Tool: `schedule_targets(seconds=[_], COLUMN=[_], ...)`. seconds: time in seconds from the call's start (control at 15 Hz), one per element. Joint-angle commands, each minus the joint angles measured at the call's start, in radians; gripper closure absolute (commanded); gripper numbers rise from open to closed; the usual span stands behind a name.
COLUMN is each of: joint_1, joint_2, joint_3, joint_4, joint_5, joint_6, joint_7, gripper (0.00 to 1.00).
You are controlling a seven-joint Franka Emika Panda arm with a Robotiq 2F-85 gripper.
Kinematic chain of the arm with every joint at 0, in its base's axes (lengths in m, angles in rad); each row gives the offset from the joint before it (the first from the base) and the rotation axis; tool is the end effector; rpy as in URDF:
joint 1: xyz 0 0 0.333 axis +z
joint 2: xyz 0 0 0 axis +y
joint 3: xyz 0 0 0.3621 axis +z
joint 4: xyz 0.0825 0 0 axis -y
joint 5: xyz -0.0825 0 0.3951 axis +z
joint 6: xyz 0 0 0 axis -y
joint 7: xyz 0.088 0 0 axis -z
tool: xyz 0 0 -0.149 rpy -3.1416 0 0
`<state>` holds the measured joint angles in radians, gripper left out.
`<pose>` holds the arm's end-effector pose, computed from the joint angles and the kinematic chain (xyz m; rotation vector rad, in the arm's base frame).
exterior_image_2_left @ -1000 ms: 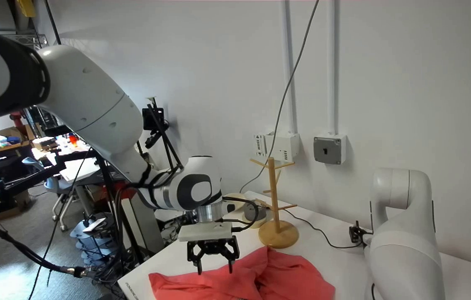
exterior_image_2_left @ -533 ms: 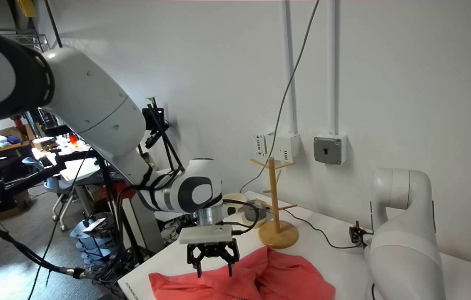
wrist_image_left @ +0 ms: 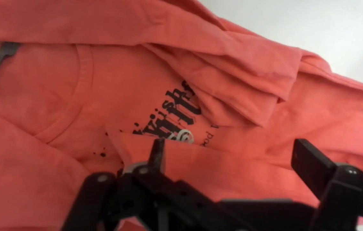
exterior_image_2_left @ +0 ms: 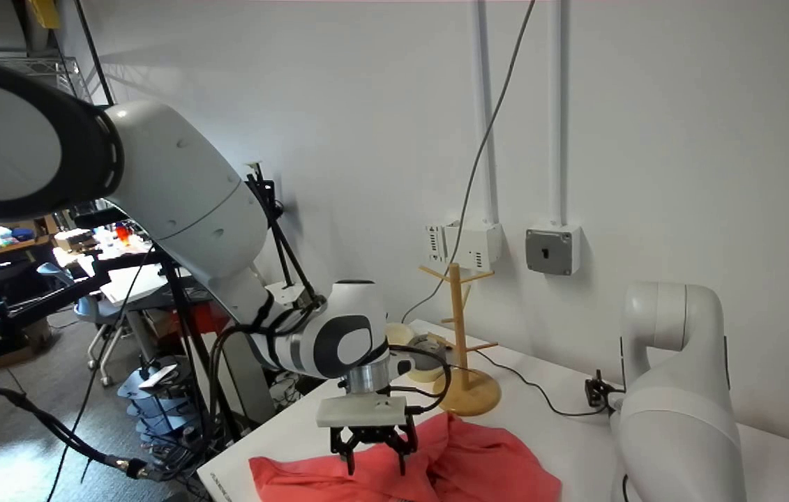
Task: Unfold the sweatshirt from top to bottom
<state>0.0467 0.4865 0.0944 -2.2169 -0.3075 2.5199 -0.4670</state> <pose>0.5398 0.0750 0.1305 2.7646 1.2805 -0.2905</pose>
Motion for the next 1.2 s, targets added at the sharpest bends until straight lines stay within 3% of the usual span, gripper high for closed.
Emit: schedule_targets(seconds=[0.0,0.93,1.07,1.13], joint_1=[-0.033,-0.077,-0.08,-0.082], joint_2=[0.04,0.174,0.195,0.204], joint_3=[0.0,0.006,0.008,0.01], joint_4=[0.047,0.192,0.21,0.218], joint_5=[-0.003,0.006,0.009,0.011], joint_6=[0.046,0.042,0.04,0.038], joint_7=[-0.034,-0.07,-0.074,-0.076], gripper=[0.0,0.05,0.18,0.34])
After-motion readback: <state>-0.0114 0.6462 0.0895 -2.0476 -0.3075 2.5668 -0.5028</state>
